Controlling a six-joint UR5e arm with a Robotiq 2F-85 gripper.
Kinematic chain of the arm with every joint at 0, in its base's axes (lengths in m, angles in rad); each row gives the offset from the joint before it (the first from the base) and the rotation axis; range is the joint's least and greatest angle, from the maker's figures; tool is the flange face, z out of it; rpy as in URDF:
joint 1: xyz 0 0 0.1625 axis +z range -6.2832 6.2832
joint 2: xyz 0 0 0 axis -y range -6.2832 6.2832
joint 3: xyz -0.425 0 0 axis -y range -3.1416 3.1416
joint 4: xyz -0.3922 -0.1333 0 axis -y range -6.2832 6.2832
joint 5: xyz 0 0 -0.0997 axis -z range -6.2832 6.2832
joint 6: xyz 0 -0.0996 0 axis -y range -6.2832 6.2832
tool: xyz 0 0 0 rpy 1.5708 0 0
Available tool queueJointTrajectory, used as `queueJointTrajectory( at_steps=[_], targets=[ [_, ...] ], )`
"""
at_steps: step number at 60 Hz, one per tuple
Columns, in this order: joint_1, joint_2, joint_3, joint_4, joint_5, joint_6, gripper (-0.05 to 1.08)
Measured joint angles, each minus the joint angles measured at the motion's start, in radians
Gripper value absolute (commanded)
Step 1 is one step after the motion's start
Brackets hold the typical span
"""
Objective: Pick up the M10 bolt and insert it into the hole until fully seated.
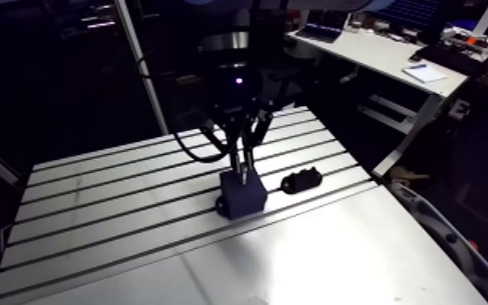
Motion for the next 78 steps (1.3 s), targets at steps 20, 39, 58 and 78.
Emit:
queueJointTrajectory(
  at_steps=[20,39,58,78],
  targets=[
    [0.000,0.000,-0.004,0.002,0.002,0.000,1.08],
    [0.000,-0.004,-0.006,0.008,0.004,-0.001,1.08],
    [0.000,-0.007,-0.009,0.010,0.004,-0.002,1.08],
    [0.000,-0.008,-0.006,0.008,0.003,-0.001,1.08]
  ],
)
